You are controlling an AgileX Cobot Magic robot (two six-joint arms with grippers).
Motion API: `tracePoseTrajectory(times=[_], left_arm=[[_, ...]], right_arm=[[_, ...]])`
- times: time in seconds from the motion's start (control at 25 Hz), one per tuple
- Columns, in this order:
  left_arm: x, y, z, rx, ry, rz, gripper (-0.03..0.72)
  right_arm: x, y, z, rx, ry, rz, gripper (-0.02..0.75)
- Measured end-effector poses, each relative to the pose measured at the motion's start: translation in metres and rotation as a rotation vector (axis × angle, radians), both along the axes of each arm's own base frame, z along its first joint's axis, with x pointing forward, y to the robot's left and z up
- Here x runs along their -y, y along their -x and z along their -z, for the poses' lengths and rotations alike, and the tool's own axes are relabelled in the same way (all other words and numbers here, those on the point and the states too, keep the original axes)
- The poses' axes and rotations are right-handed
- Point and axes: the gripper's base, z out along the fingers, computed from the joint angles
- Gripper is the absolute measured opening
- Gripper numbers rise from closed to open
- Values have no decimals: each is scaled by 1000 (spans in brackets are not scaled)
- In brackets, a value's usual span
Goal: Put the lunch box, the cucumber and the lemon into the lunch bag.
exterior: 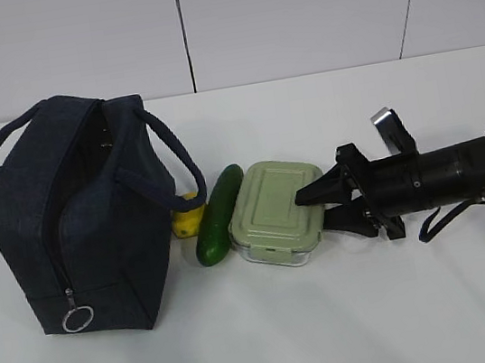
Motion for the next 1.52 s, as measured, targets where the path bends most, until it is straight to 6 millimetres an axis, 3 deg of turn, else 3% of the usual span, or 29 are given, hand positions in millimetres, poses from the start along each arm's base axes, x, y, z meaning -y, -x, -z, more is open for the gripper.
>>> tracePoseTrajectory(times=[1.52], left_arm=[[0, 0, 0, 0, -1, -1, 236]], right_arm=[[-3, 2, 0, 13, -44, -37, 383]])
